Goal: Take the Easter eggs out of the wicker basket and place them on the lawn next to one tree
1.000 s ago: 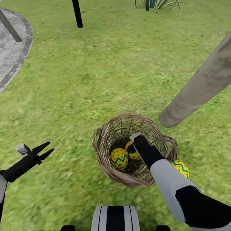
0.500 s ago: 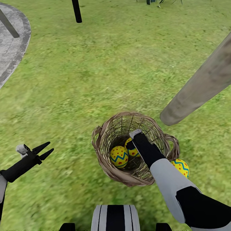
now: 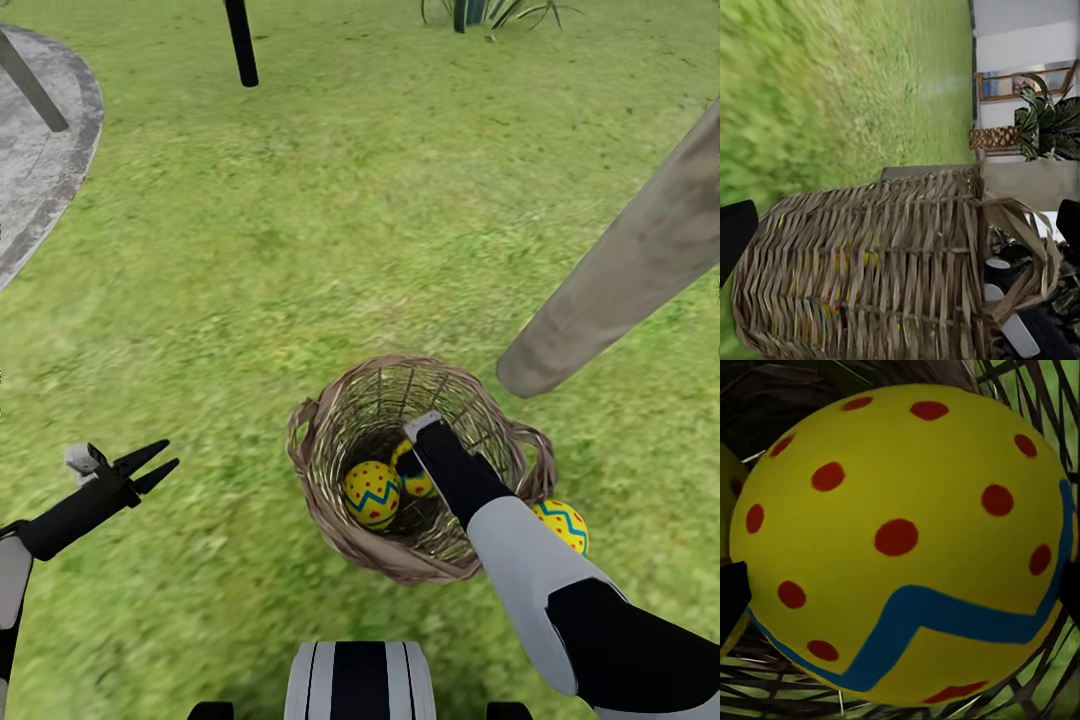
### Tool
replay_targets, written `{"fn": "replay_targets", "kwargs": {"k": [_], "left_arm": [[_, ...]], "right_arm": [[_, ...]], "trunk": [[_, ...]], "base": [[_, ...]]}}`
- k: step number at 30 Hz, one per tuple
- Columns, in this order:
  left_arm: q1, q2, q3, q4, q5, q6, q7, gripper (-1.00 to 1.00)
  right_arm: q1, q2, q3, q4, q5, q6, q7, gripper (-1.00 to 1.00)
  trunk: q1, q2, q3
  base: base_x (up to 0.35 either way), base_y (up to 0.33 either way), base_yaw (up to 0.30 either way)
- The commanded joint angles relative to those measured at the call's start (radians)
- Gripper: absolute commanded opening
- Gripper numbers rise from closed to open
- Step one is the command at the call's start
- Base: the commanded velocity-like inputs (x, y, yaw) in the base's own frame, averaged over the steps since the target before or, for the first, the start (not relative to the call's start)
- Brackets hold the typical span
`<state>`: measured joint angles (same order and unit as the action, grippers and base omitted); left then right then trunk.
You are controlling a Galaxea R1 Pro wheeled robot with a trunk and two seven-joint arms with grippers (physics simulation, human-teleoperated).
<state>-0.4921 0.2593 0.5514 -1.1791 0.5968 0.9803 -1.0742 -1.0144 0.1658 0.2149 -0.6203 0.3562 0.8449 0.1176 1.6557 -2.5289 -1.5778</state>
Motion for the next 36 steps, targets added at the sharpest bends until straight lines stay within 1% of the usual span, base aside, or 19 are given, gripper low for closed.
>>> {"fn": "replay_targets", "kwargs": {"k": [1, 14, 15, 17, 19, 26, 27, 29, 30, 31, 33, 36], "left_arm": [[0.000, 0.000, 0.000, 0.000, 0.000, 0.005, -0.002, 1.00], [0.000, 0.002, -0.002, -0.001, -0.001, 0.005, 0.005, 1.00], [0.000, 0.003, -0.005, -0.001, -0.002, 0.006, 0.007, 1.00], [0.000, 0.006, -0.039, -0.001, -0.002, 0.006, 0.006, 1.00], [0.000, 0.007, -0.052, -0.001, -0.002, 0.006, 0.005, 1.00], [0.000, 0.008, -0.056, 0.000, -0.003, 0.006, 0.007, 1.00], [0.000, 0.008, -0.056, 0.000, -0.003, 0.007, 0.007, 1.00], [0.000, 0.008, -0.056, 0.001, -0.003, 0.007, 0.007, 1.00], [0.000, 0.009, -0.055, 0.001, -0.003, 0.008, 0.007, 1.00], [0.000, 0.010, -0.055, 0.001, -0.003, 0.008, 0.007, 1.00], [0.000, 0.011, -0.054, 0.001, -0.003, 0.008, 0.007, 1.00], [0.000, 0.011, -0.054, 0.001, -0.003, 0.008, 0.007, 1.00]], "right_arm": [[0.000, -0.001, 0.001, 0.013, 0.041, 0.003, 0.007, -1.00], [0.000, 0.001, 0.002, 0.013, 0.041, 0.003, 0.007, -1.00], [0.000, 0.001, 0.002, 0.013, 0.041, 0.004, 0.007, -1.00], [0.000, 0.001, 0.003, 0.013, 0.041, 0.005, 0.008, -1.00], [0.000, 0.001, 0.003, 0.013, 0.041, 0.005, 0.008, -1.00], [0.000, 0.003, 0.003, 0.011, 0.041, 0.010, 0.008, -1.00], [0.000, 0.003, 0.003, 0.008, 0.041, 0.014, 0.020, -1.00], [0.000, 0.000, 0.002, -0.015, 0.041, 0.022, 0.086, -1.00], [0.001, -0.003, 0.002, -0.041, 0.041, 0.036, 0.119, -1.00], [0.002, -0.006, 0.002, -0.077, 0.041, 0.053, 0.139, -1.00], [0.008, -0.008, 0.001, -0.154, 0.041, 0.082, 0.154, -1.00], [0.011, -0.007, 0.001, -0.197, 0.040, 0.089, 0.158, -1.00]], "trunk": [[0.000, 0.000, 0.003], [-0.006, 0.003, 0.054], [-0.007, 0.003, 0.057], [-0.007, 0.004, 0.065], [-0.008, 0.004, 0.073], [-0.012, 0.006, 0.100], [-0.012, 0.006, 0.104], [-0.013, 0.007, 0.112], [-0.013, 0.007, 0.115], [-0.014, 0.007, 0.119], [-0.015, 0.008, 0.127], [-0.016, 0.008, 0.139]], "base": [[0.000, 0.000, 0.000], [0.000, 0.000, 0.000], [0.000, 0.000, 0.000], [-0.233, 0.000, 0.000], [-0.111, 0.000, 0.000], [-0.005, 0.000, 0.000], [0.000, 0.000, 0.000], [-0.051, 0.000, 0.000], [-0.241, 0.000, 0.000], [-0.258, 0.000, 0.000], [-0.064, 0.000, 0.000], [-0.008, 0.000, 0.000]]}}
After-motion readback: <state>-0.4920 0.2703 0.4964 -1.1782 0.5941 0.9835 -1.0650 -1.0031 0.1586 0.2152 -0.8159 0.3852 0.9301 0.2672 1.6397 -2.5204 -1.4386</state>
